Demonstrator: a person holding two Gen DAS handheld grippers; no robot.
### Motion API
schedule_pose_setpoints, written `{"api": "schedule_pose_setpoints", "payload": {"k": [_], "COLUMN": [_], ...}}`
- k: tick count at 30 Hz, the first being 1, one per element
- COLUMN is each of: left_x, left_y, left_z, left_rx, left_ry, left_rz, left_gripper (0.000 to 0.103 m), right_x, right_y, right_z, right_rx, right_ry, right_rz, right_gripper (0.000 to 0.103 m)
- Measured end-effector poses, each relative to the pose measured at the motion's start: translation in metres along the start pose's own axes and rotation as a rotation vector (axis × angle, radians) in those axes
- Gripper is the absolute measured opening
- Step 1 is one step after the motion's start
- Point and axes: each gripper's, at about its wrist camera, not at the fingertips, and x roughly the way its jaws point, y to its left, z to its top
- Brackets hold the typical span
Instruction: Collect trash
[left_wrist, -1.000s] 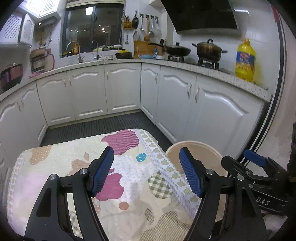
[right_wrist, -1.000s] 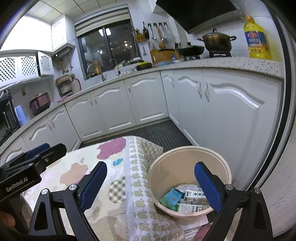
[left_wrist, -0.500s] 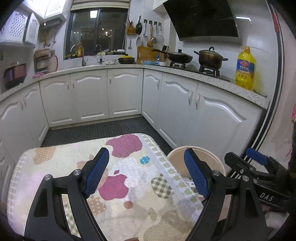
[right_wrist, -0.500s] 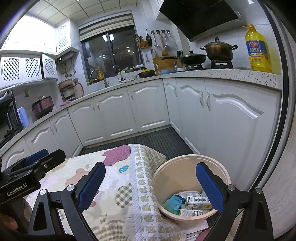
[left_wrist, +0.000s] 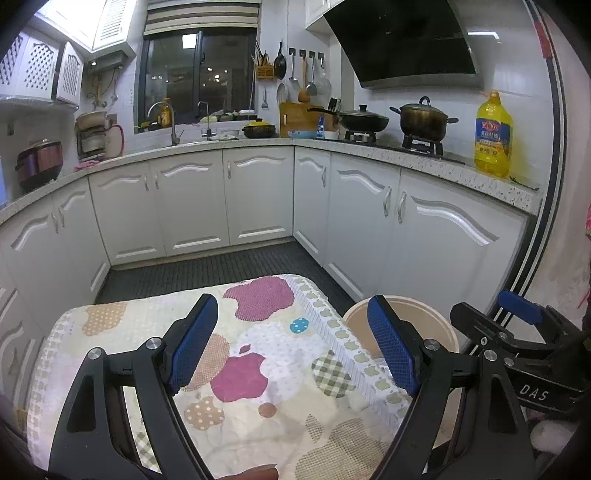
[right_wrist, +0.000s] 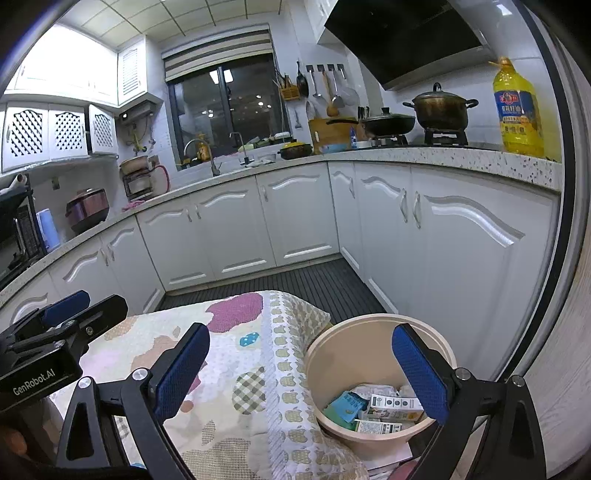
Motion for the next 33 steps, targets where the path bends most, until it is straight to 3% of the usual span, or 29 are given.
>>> {"api": "schedule_pose_setpoints", "payload": {"k": [33], "left_x": [-0.0104], "left_y": [0.0023], "left_z": [0.0058], "left_rx": [-0.004], "left_ry": [-0.017], "left_rz": [-0.006], "left_gripper": [0.083], "right_x": [-0.0028], "right_y": [0.0024], "right_z": [0.0038], "right_rx": [-0.025], "right_ry": [-0.003], "right_rz": [-0.005], "right_gripper": [0.102]}}
